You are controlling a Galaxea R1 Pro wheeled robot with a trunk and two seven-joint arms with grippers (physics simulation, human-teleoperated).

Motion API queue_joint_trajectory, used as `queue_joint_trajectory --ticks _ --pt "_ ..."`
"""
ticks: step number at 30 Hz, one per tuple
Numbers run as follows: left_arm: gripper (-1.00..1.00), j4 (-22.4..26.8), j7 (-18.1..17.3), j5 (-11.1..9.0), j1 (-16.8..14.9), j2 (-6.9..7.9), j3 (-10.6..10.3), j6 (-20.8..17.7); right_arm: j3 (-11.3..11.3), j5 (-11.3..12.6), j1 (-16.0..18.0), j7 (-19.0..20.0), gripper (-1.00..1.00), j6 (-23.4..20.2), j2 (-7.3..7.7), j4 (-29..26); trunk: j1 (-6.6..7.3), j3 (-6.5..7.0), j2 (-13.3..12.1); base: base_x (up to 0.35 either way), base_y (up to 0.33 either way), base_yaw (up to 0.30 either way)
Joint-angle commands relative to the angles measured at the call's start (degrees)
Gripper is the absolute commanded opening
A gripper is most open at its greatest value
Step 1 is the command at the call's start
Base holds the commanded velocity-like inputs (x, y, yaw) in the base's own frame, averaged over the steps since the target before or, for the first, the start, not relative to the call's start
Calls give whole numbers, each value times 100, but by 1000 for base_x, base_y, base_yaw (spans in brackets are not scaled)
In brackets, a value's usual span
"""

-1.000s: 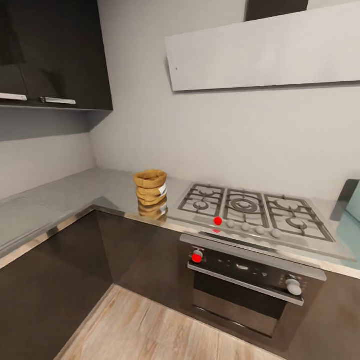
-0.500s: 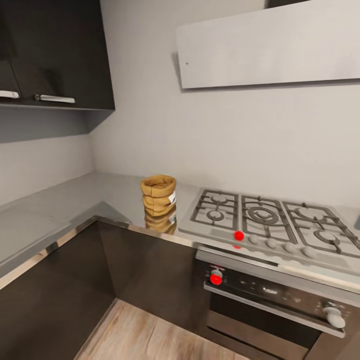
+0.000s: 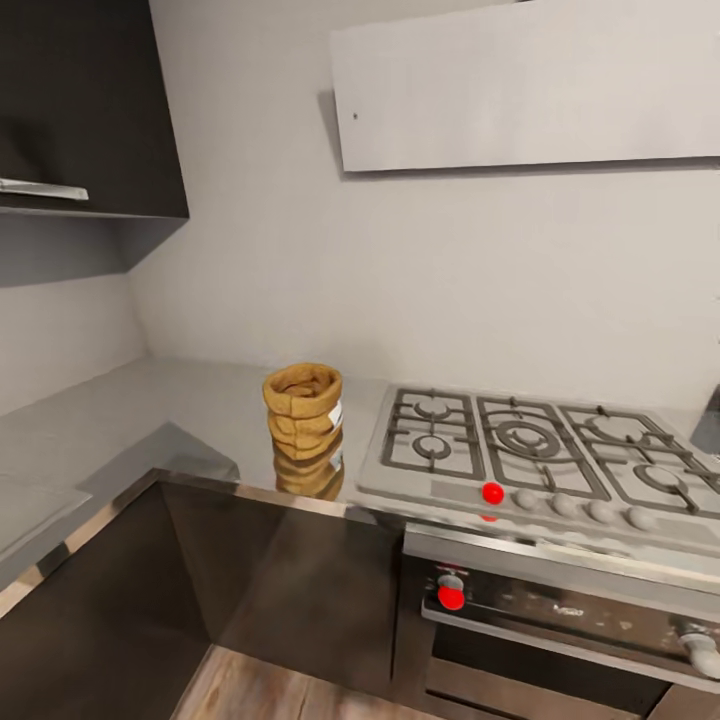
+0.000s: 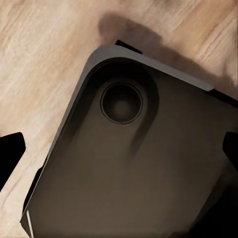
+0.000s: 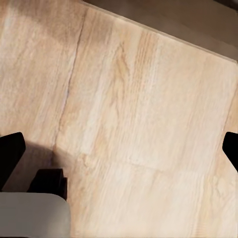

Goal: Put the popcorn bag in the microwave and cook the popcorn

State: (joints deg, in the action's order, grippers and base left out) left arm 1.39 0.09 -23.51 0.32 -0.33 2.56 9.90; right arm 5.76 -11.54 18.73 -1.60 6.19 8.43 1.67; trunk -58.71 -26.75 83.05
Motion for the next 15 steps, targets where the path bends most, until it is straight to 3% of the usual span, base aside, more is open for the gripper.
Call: queue_joint_trajectory --ticks 1,6,15 --pt "100 10 3 -4 3 -2 25 4 48 -60 8 -18 100 30 1 18 -1 -5 3 55 182 -108" --pt "100 10 7 -9 3 -2 32 6 48 -67 8 -16 100 30 3 18 -1 -5 3 13 94 -25" --pt "100 10 2 -7 3 -3 27 5 48 -65 8 -20 100 37 1 18 -1 -5 3 0 310 -2"
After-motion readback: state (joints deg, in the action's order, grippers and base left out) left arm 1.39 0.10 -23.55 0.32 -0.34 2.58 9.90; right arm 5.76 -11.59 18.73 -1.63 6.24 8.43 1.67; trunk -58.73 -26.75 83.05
